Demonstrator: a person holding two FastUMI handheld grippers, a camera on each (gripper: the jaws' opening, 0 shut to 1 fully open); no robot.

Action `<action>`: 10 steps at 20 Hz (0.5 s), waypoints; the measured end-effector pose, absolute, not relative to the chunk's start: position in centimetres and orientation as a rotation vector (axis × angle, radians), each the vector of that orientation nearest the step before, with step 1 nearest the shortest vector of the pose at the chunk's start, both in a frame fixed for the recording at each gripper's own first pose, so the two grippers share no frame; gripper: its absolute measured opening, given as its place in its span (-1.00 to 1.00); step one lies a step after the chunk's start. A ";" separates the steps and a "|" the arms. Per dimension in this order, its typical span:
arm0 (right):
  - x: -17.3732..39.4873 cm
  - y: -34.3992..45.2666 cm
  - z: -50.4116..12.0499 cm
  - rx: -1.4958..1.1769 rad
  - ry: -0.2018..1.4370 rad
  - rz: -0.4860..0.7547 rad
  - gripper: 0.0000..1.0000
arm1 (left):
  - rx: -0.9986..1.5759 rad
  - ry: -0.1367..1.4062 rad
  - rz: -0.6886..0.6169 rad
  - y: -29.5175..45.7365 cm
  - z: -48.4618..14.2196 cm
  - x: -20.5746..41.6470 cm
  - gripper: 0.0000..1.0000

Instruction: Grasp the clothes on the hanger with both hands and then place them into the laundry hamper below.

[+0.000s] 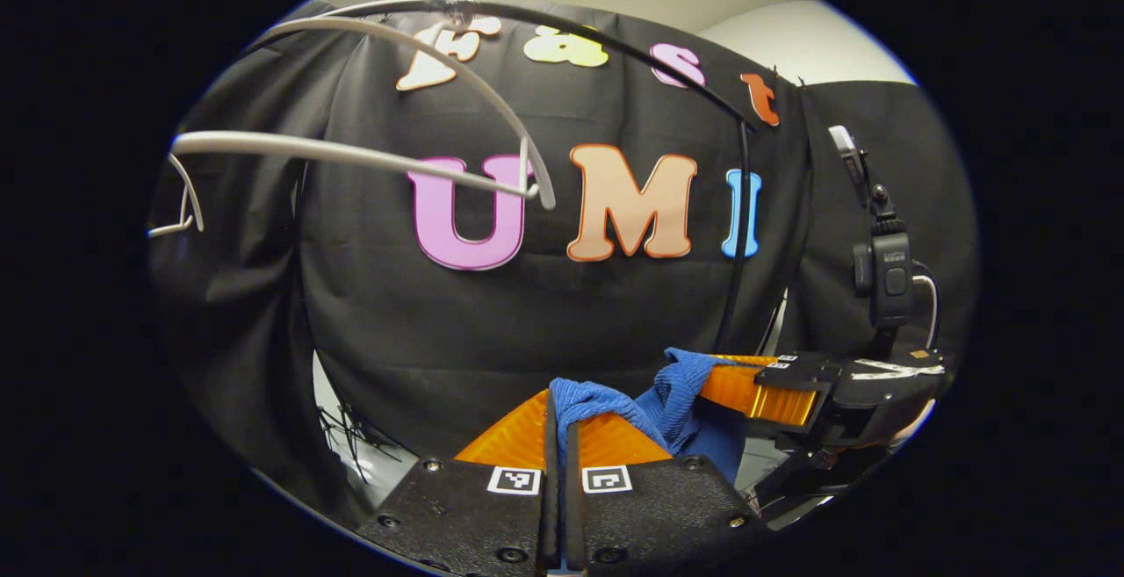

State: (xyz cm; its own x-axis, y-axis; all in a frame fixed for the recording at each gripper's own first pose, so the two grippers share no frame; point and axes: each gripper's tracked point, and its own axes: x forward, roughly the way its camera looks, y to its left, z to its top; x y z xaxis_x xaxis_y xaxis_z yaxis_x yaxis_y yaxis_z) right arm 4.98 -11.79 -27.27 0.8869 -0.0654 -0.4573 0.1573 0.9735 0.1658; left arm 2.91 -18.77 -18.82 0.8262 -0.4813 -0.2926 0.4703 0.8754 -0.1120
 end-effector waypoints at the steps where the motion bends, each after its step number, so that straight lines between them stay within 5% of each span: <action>1: 4.7 -12.0 -28.5 0.201 0.487 -0.120 -0.88 | -0.031 0.341 -0.507 -18.7 -19.8 2.9 -0.94; 10: 0.6 -11.8 -38.3 0.199 0.705 -0.152 -0.88 | 0.035 0.550 -0.504 -18.3 -29.7 0.9 -0.92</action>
State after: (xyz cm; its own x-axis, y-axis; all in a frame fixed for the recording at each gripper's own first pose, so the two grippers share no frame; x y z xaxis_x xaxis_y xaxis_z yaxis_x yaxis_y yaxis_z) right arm 0.61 -11.81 -38.28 0.7516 -0.0709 -0.6558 0.2051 0.9700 0.1302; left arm 0.91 -18.35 -29.71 0.7343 -0.4496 -0.5086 0.4680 0.8780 -0.1005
